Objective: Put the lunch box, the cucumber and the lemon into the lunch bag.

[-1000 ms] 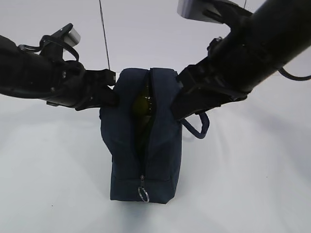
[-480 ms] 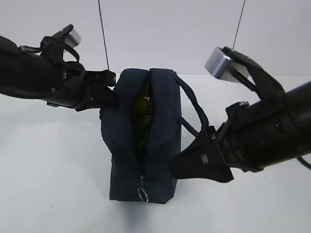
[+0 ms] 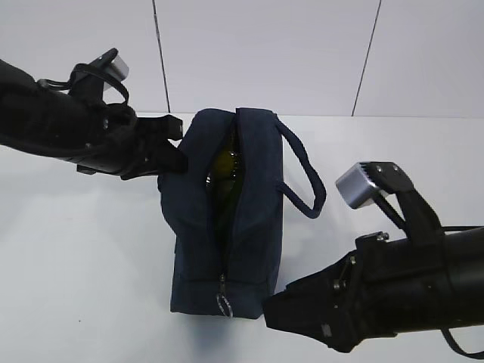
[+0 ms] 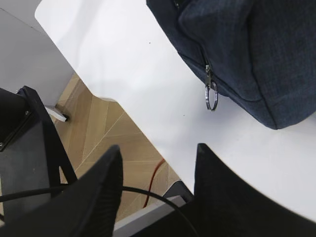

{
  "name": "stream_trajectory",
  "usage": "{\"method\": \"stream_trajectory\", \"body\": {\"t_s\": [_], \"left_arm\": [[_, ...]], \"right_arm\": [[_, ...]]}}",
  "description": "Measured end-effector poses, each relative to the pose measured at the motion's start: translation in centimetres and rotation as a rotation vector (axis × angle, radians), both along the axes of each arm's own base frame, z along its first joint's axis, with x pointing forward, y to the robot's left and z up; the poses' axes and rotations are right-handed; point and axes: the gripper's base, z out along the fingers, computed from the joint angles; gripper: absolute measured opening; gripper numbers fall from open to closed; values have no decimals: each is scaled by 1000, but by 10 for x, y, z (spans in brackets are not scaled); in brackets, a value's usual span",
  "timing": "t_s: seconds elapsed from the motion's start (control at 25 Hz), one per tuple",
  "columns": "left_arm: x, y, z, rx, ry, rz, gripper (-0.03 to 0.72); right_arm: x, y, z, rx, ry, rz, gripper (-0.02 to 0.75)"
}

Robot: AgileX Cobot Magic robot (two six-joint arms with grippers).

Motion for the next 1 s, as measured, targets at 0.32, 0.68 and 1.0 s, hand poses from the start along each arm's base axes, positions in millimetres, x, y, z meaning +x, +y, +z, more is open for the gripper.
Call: {"method": "stream_trajectory", "body": {"t_s": [0.32,0.68,1.0], "left_arm": [[-1,-1,0,-6,7,-6,8],[-1,-1,0,-7,9,-8,8],[-1,-1,0,-7,9,-8,8]], "right_arm": [[12,16,-42,52,159,20,411],[31,34,-51,126,179,69,389],[44,38,-63,73,140,68,387]]}}
